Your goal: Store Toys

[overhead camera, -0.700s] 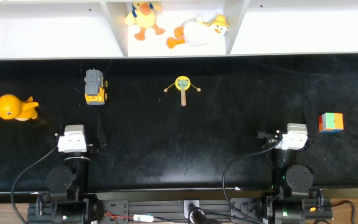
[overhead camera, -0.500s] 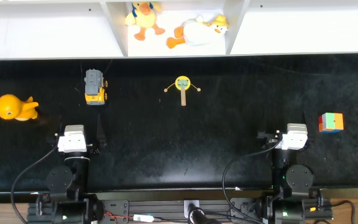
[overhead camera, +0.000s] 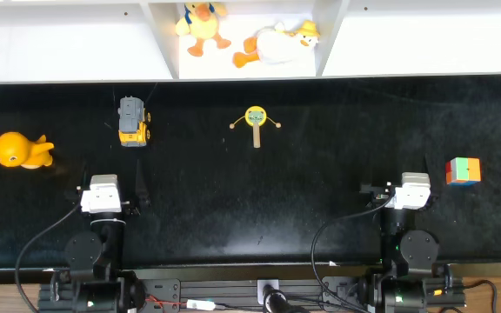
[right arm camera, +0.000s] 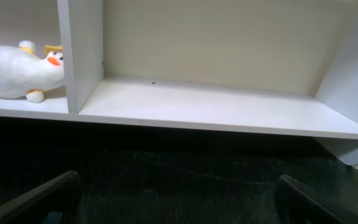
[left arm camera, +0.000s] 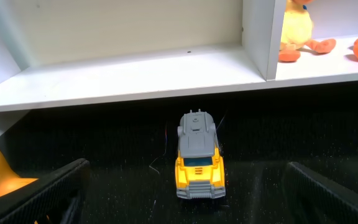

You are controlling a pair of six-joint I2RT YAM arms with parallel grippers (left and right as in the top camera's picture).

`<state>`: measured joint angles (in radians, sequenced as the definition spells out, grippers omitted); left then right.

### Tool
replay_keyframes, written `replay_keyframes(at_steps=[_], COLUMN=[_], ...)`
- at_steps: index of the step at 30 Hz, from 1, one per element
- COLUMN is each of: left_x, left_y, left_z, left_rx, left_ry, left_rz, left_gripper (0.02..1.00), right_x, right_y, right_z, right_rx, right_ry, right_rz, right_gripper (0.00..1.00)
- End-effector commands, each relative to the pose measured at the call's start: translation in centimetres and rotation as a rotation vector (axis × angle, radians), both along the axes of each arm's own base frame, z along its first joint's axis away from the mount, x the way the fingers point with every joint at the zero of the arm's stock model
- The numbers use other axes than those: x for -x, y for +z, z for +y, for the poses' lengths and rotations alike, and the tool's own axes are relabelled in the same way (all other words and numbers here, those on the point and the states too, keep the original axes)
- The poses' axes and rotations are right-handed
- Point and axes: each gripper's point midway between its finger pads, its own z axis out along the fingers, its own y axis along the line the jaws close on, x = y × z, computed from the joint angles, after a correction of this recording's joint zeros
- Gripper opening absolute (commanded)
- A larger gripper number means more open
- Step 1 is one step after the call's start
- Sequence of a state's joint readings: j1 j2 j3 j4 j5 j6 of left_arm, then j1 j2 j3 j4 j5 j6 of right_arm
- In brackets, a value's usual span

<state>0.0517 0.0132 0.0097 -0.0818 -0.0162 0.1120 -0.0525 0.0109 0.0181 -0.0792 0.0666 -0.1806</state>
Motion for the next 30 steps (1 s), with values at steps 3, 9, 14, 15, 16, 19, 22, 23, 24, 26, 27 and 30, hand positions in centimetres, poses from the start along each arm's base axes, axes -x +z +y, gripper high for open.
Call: replay_keyframes(at_steps=[3,9,14,15,16,19,22,23,24,26,27,30], left_x=[0.03,0.03,0.03,0.03,0.03,0.04,0.02,-0.03,-0.09,-0.25,-0.34,-0.53], left_y=[0.10,0.09,0.10,0.09,0.09,0.10,0.28,0.58,0.80,0.59,0.45,0.01], left_z=[-0.16,-0.16,-0.16,-0.16,-0.15,-0.03,-0.11,-0.30,-0.29,-0.26,-0.20,0.49], left_rx=[-0.016,-0.016,-0.016,-0.016,-0.016,-0.017,0.004,0.058,0.119,0.195,0.214,0.235], left_ry=[-0.007,-0.007,-0.007,-0.007,-0.007,0.000,-0.003,-0.009,-0.003,0.013,0.022,0.057], left_rz=[-0.006,-0.005,-0.006,-0.005,-0.005,-0.006,0.001,0.005,0.018,0.095,0.141,0.303], left_gripper=[0.998,0.998,0.996,0.998,0.998,0.998,0.996,0.998,0.998,0.996,0.996,0.993], right_x=[-0.04,-0.04,-0.04,-0.04,-0.04,-0.04,-0.04,-0.04,-0.04,-0.04,-0.04,-0.04], right_y=[-0.35,-0.35,-0.35,-0.35,-0.35,-0.35,-0.35,-0.35,-0.35,-0.35,-0.35,-0.35], right_z=[0.05,0.04,0.04,0.04,0.04,0.04,0.04,0.04,0.05,0.04,0.04,0.04], right_rx=[0.000,0.000,0.000,-0.001,-0.001,0.000,0.000,0.000,0.000,0.000,0.000,0.000], right_ry=[0.004,0.004,0.004,0.004,0.004,0.004,0.004,0.004,0.004,0.004,0.004,0.004], right_rz=[0.000,0.000,0.000,0.000,0.000,0.000,0.000,0.000,0.000,0.000,0.000,0.000], right_gripper=[0.993,0.996,0.996,0.996,0.996,0.993,0.996,0.998,0.996,0.996,0.996,0.996])
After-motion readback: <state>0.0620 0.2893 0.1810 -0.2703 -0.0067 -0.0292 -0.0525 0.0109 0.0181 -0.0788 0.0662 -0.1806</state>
